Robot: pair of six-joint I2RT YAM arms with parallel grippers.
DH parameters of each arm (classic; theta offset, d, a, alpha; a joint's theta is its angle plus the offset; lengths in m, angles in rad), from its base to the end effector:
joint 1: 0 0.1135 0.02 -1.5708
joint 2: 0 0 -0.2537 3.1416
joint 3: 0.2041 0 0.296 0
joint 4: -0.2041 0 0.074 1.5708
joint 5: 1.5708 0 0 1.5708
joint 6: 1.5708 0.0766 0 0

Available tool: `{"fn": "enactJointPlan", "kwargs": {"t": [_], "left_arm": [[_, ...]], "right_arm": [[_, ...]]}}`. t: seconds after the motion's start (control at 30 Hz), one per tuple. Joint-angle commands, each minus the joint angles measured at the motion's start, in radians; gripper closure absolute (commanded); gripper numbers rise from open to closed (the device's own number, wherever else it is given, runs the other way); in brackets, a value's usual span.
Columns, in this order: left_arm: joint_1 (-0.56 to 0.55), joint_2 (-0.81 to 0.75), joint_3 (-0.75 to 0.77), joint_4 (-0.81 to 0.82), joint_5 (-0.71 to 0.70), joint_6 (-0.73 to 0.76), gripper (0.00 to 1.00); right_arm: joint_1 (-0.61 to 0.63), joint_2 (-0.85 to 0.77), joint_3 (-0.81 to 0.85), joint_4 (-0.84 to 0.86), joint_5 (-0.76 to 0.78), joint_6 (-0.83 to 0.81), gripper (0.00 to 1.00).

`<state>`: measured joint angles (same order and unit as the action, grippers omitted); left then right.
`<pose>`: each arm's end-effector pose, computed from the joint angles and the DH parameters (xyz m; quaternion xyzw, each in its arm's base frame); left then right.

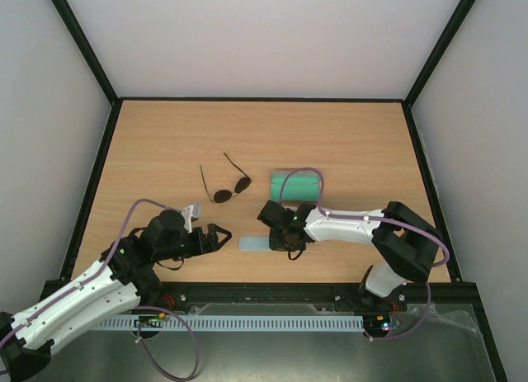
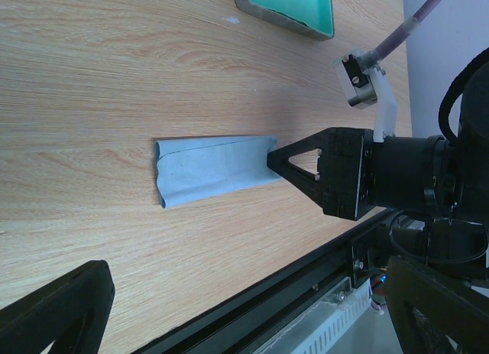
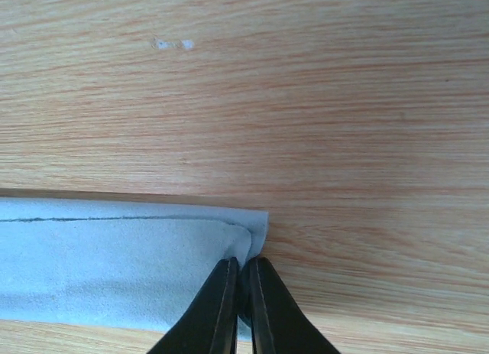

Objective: Organize the sunglasses
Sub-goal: Pick up the glasses cleaning cloth from the center of the board.

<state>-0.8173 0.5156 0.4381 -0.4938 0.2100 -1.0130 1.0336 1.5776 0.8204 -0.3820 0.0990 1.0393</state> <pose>0.1376 -0.1700 0.1954 -0.0353 0.8736 -0.4338 0.2176 0.1787 0.2852 0.0752 0.0134 0.9756 0.1594 0.1505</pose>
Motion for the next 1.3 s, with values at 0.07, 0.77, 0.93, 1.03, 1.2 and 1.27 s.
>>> {"fn": "enactJointPlan", "kwargs": {"t": [0.07,0.77,0.93,1.03,1.2,1.27], "left_arm": [[0.006,-0.002,-0.008,-0.024,0.01,0.011,0.01],[0.003,0.297,-0.047,0.116,0.096,0.041,0.01],[0.0,0.424,-0.009,0.155,0.082,0.046,0.13],[-0.017,0.502,0.045,0.14,0.043,0.059,0.22],[-0.065,0.61,0.141,0.099,-0.046,0.06,0.31],[-0.086,0.651,0.167,0.094,-0.071,0.056,0.34]], "right_arm": [[0.006,0.033,-0.055,0.01,-0.012,0.021,0.99],[-0.026,-0.095,-0.094,-0.06,0.093,0.009,0.99],[-0.027,-0.106,-0.112,-0.036,0.08,0.003,0.99],[-0.026,-0.108,-0.116,-0.029,0.075,-0.003,0.99],[-0.028,-0.119,-0.123,-0.012,0.067,-0.007,0.99],[-0.027,-0.125,-0.128,-0.009,0.064,-0.007,0.99]]}}
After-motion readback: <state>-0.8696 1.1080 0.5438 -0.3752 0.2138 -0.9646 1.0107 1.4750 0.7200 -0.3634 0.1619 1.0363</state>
